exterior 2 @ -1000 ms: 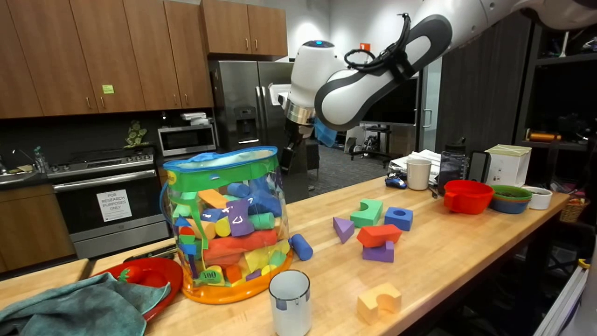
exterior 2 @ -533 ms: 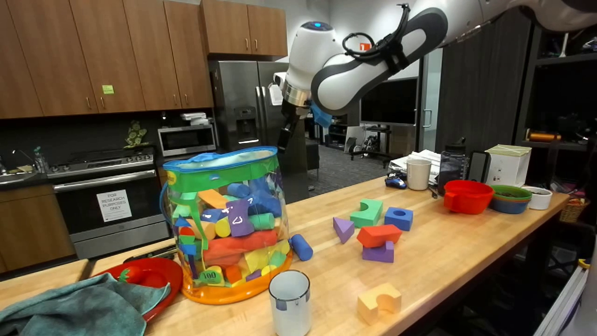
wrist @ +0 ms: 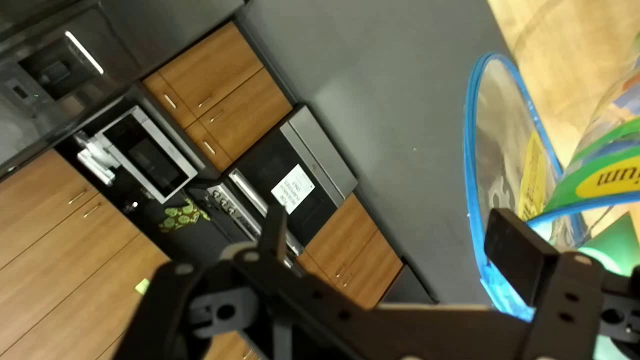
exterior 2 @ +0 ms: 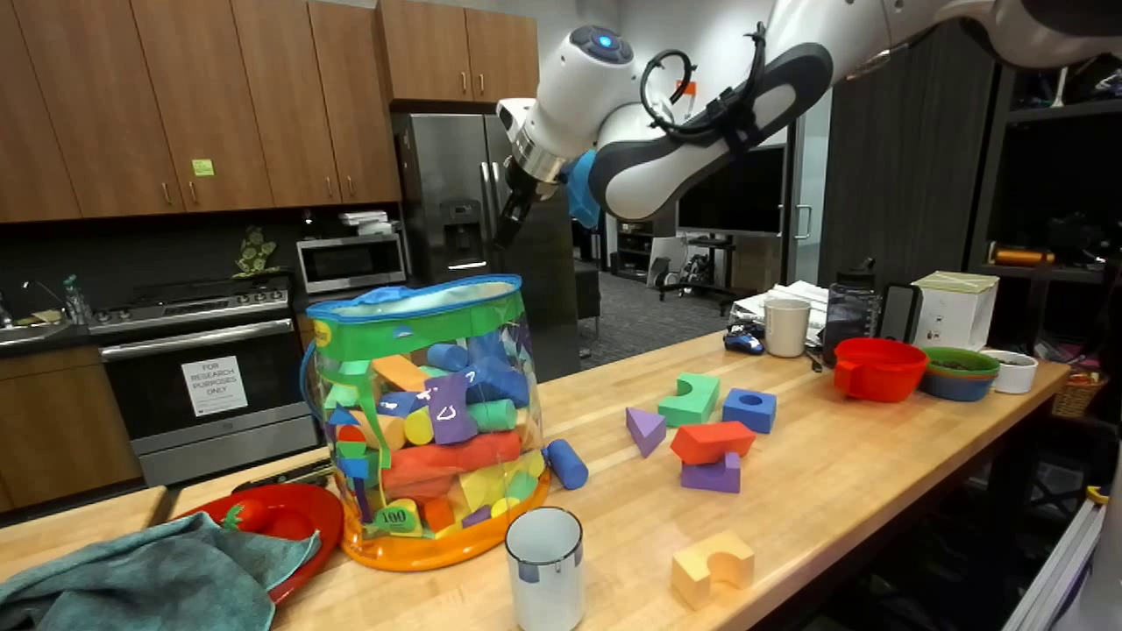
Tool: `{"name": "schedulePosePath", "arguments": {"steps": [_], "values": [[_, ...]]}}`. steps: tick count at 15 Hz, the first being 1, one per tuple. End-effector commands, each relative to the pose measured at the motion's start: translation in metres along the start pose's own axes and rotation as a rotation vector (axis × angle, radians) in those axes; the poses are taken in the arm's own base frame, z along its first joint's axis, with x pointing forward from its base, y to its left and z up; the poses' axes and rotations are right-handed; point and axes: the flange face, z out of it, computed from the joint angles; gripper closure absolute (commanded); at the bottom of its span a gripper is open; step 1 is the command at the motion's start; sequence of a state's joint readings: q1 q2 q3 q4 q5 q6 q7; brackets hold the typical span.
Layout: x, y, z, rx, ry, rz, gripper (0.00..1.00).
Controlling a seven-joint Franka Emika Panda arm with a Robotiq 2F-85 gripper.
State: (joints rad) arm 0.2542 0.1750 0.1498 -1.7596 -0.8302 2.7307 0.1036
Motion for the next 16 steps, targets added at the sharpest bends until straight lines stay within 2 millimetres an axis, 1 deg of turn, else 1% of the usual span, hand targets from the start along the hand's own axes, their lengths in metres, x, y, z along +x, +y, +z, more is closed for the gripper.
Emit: {"name": "schedulePosePath", "arguments": {"steps": [1, 4, 7, 10, 12, 16], "values": [[0.012, -0.008, 0.010, -0.024, 0.106, 0.020, 0.00], [0.013, -0.032, 0.022, 0.034, 0.140, 0.060, 0.00], [0.013, -0.056, 0.033, 0.109, 0.137, 0.092, 0.00], [0.013, -0.072, 0.042, 0.163, 0.121, 0.122, 0.00], [0.010, -0.080, 0.046, 0.191, 0.091, 0.129, 0.00], [0.001, -0.074, 0.046, 0.174, 0.028, 0.081, 0.00]]}}
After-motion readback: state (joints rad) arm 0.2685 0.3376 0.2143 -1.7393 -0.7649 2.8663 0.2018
